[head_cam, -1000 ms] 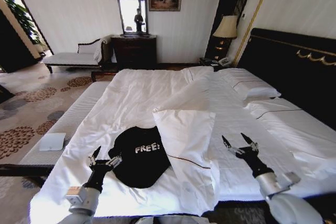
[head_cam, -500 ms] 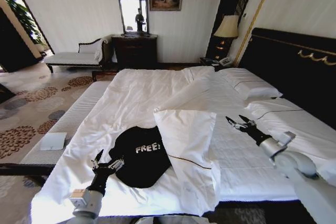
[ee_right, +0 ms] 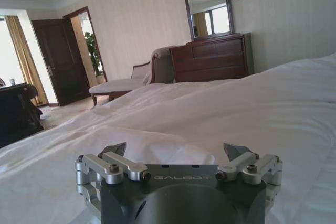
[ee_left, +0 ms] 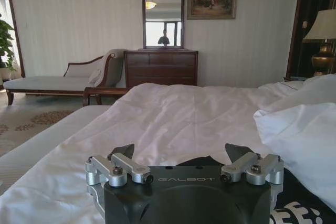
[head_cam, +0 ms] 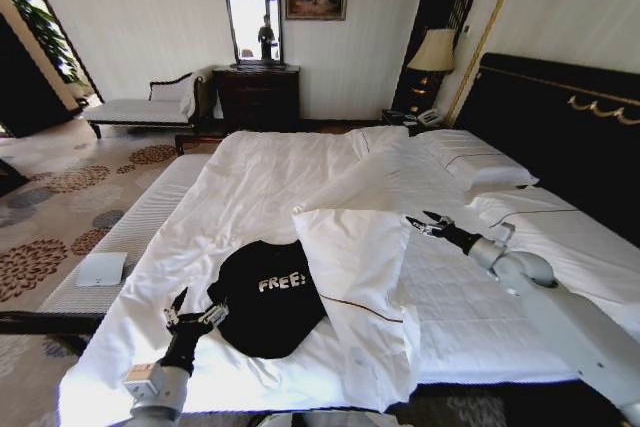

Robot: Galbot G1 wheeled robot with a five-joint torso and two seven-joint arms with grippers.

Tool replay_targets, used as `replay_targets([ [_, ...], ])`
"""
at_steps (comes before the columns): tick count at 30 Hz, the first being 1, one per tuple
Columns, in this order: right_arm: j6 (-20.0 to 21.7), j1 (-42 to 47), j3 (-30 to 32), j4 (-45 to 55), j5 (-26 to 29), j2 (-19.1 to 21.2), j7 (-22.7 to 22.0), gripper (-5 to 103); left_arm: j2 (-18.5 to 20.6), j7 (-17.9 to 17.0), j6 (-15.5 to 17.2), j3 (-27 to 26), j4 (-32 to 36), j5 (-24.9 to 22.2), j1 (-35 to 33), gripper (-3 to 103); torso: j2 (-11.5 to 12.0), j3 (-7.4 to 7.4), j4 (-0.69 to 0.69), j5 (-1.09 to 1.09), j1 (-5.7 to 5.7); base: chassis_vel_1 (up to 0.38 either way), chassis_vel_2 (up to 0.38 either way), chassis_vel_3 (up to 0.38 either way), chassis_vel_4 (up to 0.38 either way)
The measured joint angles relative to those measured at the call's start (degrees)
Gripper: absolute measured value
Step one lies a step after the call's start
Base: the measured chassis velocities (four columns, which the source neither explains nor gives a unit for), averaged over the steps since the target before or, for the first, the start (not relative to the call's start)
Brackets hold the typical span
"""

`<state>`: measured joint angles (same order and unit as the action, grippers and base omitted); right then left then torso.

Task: Fold the clothes on the bed.

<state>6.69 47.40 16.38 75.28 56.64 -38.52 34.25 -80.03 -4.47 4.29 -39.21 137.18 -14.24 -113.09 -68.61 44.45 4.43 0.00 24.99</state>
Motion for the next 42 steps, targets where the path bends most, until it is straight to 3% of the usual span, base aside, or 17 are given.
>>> replay_targets([
  [7, -1.29, -9.15, -6.62, -10.5, -3.57, -3.95, -0.29, 100, -0.23, 0.01, 0.01, -2.13, 0.89, -0.44, -0.76, 99, 0.01, 0.0, -0.03, 0.0, 0.01, 0.0, 0.0, 0.0, 0.0],
  [15, -0.64, -9.42, -8.1, -11.16, -5.45, -4.33, 0.73, 101, -0.67, 0.03, 0.0, -2.55, 1.16, -0.77, -0.81, 99, 0.0, -0.01, 0.01, -0.01, 0.0, 0.0, 0.0, 0.0, 0.0],
  [19, 0.1, -9.47, -9.17, -10.78, -5.61, -5.46, 0.74, 90, -0.94, 0.02, 0.09, -2.35, 1.35, -0.23, -0.86, 99, 0.0, 0.0, 0.0, -0.01, 0.0, 0.0, 0.0, 0.0, 0.0],
  [21, 0.1, -9.67, -9.48, -10.96, -5.64, -5.76, 0.72, 90, -0.96, 0.01, 0.09, -2.58, 1.37, -0.23, -0.92, 99, 0.0, 0.0, -0.01, 0.0, 0.0, 0.0, 0.0, 0.0, 0.0],
  [24, 0.1, -10.2, -9.91, -11.33, -5.38, -6.31, 0.37, 76, -1.05, 0.01, 0.09, -3.34, 1.59, -0.51, -1.11, 99, 0.0, 0.0, -0.02, 0.0, 0.0, 0.0, 0.0, 0.0, 0.0],
  [30, 0.11, -10.3, -10.03, -10.8, -4.96, -6.34, 0.27, 59, -1.05, 0.01, 0.08, -3.73, 1.67, -0.89, -0.99, 99, -0.01, 0.0, -0.01, -0.01, 0.0, 0.0, 0.0, 0.0, 0.0],
  [33, 0.13, -9.93, -9.98, -9.64, -4.76, -6.21, 0.06, 43, -0.94, 0.01, 0.08, -3.55, 1.68, -0.94, -0.78, 99, -0.01, 0.0, -0.01, 0.0, 0.0, 0.0, 0.0, 0.0, 0.0],
  [36, 0.15, -9.63, -9.78, -9.0, -4.69, -6.11, -0.13, 37, -0.88, 0.01, 0.08, -3.49, 1.68, -0.97, -0.65, 99, -0.01, 0.0, -0.01, -0.01, 0.0, 0.0, 0.0, 0.0, 0.0],
  [40, 0.23, -8.67, -9.04, -7.62, -4.23, -5.92, -0.37, 16, -0.92, 0.0, 0.08, -3.53, 1.68, -1.15, -0.51, 99, -0.01, 0.0, -0.01, -0.01, 0.0, 0.0, 0.0, 0.0, 0.0],
  [42, 0.24, -8.36, -8.88, -7.31, -4.21, -5.81, -0.39, 16, -0.97, 0.0, 0.08, -3.54, 1.68, -1.18, -0.5, 99, -0.01, 0.0, -0.01, -0.01, 0.0, 0.0, 0.0, 0.0, 0.0],
])
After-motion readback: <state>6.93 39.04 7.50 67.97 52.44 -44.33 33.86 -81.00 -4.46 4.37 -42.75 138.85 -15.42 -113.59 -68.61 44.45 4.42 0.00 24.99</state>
